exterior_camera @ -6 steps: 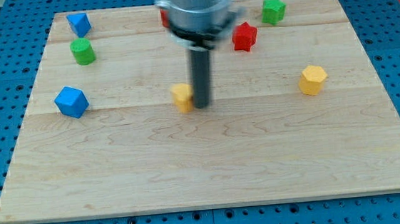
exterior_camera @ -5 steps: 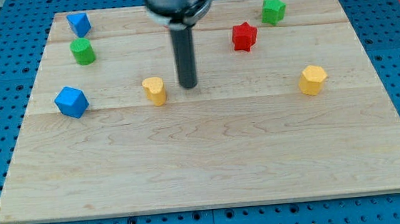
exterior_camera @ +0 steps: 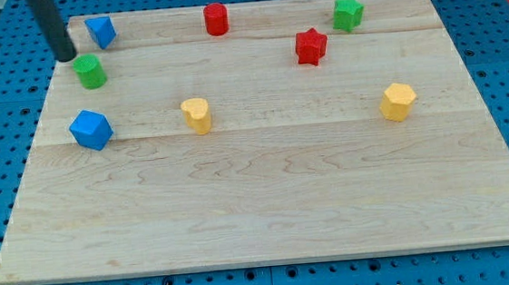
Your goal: Slide the green circle to the top left of the yellow heart
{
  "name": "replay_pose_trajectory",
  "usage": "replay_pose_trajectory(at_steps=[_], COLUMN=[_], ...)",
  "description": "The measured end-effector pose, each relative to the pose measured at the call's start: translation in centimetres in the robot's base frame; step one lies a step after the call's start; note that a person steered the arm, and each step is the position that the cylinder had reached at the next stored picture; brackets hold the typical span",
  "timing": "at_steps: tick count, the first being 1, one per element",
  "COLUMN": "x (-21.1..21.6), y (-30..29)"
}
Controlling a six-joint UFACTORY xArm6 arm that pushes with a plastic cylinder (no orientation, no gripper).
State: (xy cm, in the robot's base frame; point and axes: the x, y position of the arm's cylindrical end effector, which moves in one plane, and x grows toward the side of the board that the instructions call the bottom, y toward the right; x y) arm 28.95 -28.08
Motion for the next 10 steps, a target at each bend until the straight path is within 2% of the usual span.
replay_pose_trajectory(at_steps=[1, 2, 3, 7, 9, 10], x=[2.6, 4.6, 8.1, 6.4, 6.4, 7.1], y=[6.2, 16.6, 23.9, 23.5, 14.5, 14.5])
